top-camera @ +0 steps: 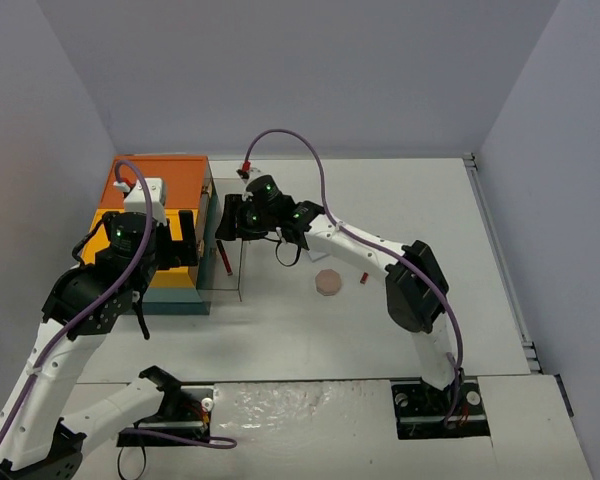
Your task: Organize the makeup
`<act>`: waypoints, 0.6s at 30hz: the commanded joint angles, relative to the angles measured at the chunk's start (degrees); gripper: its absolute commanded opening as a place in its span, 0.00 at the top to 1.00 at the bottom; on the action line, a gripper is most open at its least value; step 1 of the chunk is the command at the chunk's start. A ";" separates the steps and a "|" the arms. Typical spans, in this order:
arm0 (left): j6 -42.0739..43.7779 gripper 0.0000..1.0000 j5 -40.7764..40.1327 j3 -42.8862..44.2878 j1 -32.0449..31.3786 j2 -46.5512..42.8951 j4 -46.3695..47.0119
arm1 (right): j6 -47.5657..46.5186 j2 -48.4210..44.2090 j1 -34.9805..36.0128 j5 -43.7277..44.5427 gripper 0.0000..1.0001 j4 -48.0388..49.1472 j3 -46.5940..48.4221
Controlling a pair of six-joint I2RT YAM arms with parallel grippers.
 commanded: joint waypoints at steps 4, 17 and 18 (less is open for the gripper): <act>-0.90 0.03 -1.25 -0.62 0.37 -0.92 2.10 | -10.74 -13.61 -3.55 15.58 0.36 -5.12 -3.78; 0.27 0.03 -0.93 -2.84 0.65 -0.25 5.18 | -5.42 -28.81 -20.57 31.92 0.36 -11.00 -37.91; 0.36 0.03 -0.75 -2.99 0.65 0.09 5.45 | -5.15 -27.85 -21.47 31.53 0.38 -10.88 -38.63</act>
